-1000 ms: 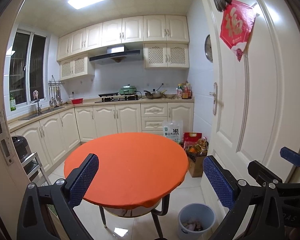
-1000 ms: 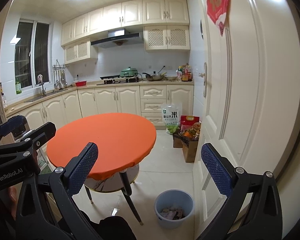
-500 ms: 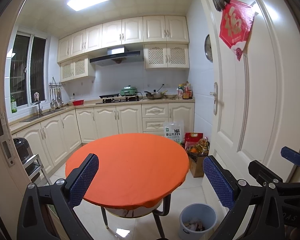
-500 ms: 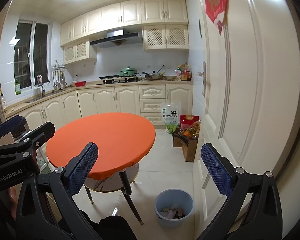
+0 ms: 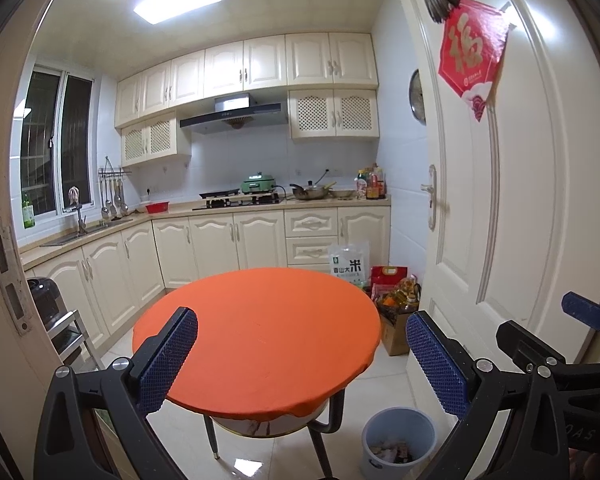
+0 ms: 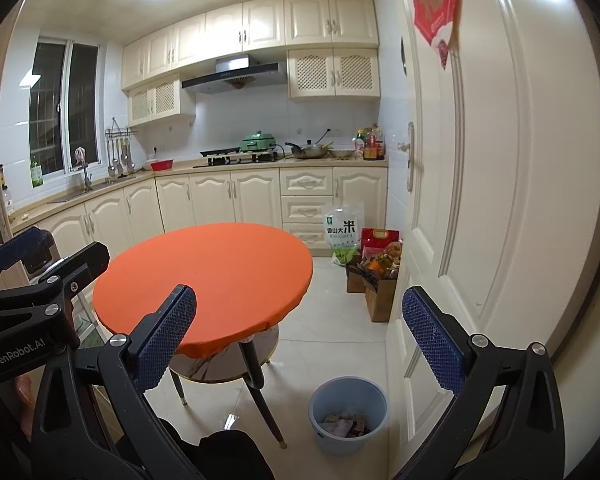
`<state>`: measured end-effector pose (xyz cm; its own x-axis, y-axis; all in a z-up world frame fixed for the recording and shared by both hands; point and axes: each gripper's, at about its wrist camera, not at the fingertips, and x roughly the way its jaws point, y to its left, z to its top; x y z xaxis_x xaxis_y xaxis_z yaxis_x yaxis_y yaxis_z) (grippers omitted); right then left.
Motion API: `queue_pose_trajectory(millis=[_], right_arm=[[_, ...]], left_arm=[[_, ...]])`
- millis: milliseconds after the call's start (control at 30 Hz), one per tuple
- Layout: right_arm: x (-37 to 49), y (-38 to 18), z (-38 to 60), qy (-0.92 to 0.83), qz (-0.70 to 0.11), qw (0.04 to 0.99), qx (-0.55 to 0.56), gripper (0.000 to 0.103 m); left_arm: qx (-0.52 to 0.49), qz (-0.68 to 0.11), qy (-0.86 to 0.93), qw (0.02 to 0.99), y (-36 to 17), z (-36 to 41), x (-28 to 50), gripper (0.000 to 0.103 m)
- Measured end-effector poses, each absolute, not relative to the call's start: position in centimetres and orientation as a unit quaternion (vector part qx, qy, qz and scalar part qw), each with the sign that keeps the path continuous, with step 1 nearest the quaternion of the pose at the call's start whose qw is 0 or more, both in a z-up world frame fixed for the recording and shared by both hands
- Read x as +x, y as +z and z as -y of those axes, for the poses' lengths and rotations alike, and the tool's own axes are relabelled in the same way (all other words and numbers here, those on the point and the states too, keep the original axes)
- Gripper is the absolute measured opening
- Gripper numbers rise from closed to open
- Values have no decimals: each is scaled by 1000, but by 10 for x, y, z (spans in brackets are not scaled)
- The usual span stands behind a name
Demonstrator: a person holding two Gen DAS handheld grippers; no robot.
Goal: Collect trash
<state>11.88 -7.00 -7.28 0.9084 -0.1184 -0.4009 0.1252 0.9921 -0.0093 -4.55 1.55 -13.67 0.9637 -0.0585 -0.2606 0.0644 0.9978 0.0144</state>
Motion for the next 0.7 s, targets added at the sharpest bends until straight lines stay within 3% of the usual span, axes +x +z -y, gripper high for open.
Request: queue_pose_trajectory(millis=[700], right_arm=[[121, -72, 68, -66, -202, 977, 7, 103]], left_arm=[[10, -125, -37, 991, -137, -30, -37, 102]])
